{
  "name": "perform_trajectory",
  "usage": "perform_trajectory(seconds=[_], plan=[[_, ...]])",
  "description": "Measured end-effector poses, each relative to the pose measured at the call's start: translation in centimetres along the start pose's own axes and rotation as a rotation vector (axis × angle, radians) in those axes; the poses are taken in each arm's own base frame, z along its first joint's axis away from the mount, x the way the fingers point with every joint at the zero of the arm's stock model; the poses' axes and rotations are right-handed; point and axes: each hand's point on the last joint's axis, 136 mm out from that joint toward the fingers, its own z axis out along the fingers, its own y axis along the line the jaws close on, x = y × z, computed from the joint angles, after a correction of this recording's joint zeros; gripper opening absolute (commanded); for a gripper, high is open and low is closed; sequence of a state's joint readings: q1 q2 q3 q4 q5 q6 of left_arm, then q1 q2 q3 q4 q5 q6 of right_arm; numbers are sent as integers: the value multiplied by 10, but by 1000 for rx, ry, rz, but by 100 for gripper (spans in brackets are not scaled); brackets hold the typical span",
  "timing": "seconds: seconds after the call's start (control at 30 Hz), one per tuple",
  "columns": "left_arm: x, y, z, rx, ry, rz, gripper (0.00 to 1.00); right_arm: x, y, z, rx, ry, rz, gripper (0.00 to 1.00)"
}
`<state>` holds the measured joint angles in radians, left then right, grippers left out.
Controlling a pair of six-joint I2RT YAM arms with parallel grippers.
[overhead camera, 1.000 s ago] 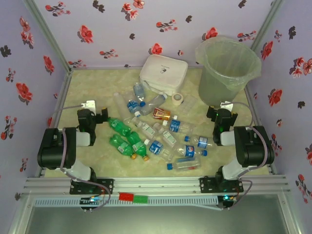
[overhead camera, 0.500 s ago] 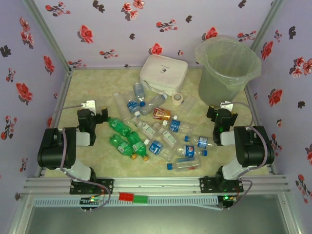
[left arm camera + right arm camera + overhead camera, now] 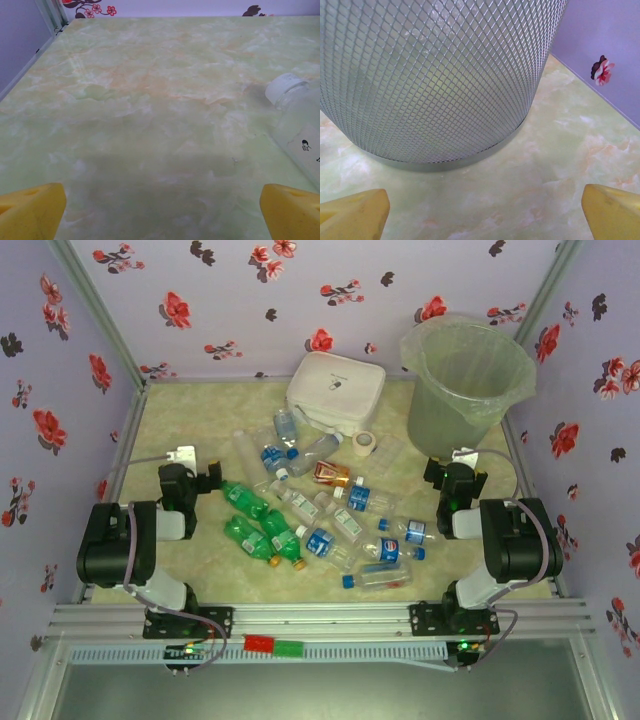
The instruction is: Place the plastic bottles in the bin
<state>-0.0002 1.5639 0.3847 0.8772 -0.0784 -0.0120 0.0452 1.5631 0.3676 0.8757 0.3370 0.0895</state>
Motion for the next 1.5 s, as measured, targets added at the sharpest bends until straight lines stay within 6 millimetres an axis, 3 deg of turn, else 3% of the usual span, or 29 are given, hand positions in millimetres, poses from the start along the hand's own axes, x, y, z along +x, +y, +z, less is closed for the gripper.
perform_trajectory(seconds=[0.13, 0.23, 0.43, 0.57, 0.67, 0.83, 0.93, 1.1, 1.27, 1.37, 1.5], plan=[[0, 1, -2, -14, 6, 3, 100, -14, 8, -11, -21, -21, -15, 99], [-12, -1, -10, -33, 7, 14, 100, -41, 15, -25, -24, -58, -21, 99], [-89, -14, -40, -33, -128, -26, 100, -110, 28, -52, -47, -84, 95, 99], [-116, -36, -63, 39, -157, -122, 100, -127, 40, -73, -85, 2, 209, 99], [-112, -65, -76, 127, -122, -167, 100, -114, 50, -87, -124, 129, 274, 99], [-92, -121, -95, 287, -28, -219, 100, -66, 57, -117, -134, 392, 342, 99], [-84, -155, -110, 387, 7, -235, 100, -43, 52, -144, -117, 518, 408, 99], [-71, -203, -124, 512, 44, -225, 100, -24, 36, -188, -80, 626, 580, 99], [-53, -230, -124, 558, 97, -180, 100, 19, 31, -205, -20, 749, 728, 99], [-47, -236, -124, 573, 114, -170, 100, 48, 33, -205, 31, 822, 801, 99], [-47, -239, -125, 587, 117, -179, 100, 73, 39, -199, 72, 868, 897, 99]])
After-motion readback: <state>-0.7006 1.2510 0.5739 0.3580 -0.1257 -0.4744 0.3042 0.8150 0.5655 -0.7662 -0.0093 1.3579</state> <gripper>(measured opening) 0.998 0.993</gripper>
